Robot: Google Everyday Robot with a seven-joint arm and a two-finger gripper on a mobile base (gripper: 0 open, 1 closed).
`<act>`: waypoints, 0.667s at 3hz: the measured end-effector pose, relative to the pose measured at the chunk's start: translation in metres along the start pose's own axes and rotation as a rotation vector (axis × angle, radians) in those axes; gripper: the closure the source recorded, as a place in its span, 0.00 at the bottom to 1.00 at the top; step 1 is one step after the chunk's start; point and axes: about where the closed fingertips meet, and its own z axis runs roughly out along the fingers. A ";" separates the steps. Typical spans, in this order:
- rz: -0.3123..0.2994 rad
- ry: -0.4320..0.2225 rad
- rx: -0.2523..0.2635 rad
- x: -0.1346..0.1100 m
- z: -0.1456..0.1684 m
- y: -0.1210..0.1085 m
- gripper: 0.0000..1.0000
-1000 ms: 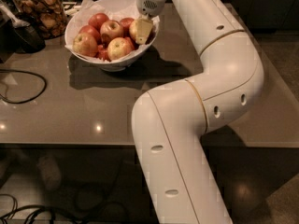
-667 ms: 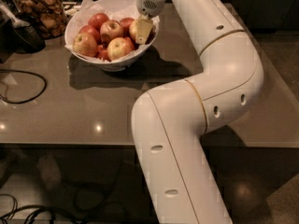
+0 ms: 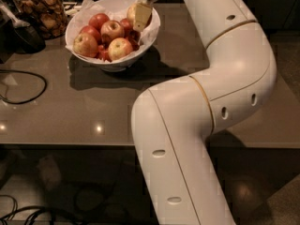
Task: Pick apple from white bowl
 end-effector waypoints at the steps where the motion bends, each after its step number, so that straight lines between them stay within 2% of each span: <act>1: 0.008 -0.003 0.020 -0.006 -0.019 0.002 1.00; 2: 0.008 -0.057 0.022 -0.013 -0.049 0.010 1.00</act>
Offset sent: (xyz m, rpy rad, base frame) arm -0.0705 -0.0110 0.0842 0.0872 0.0222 0.0321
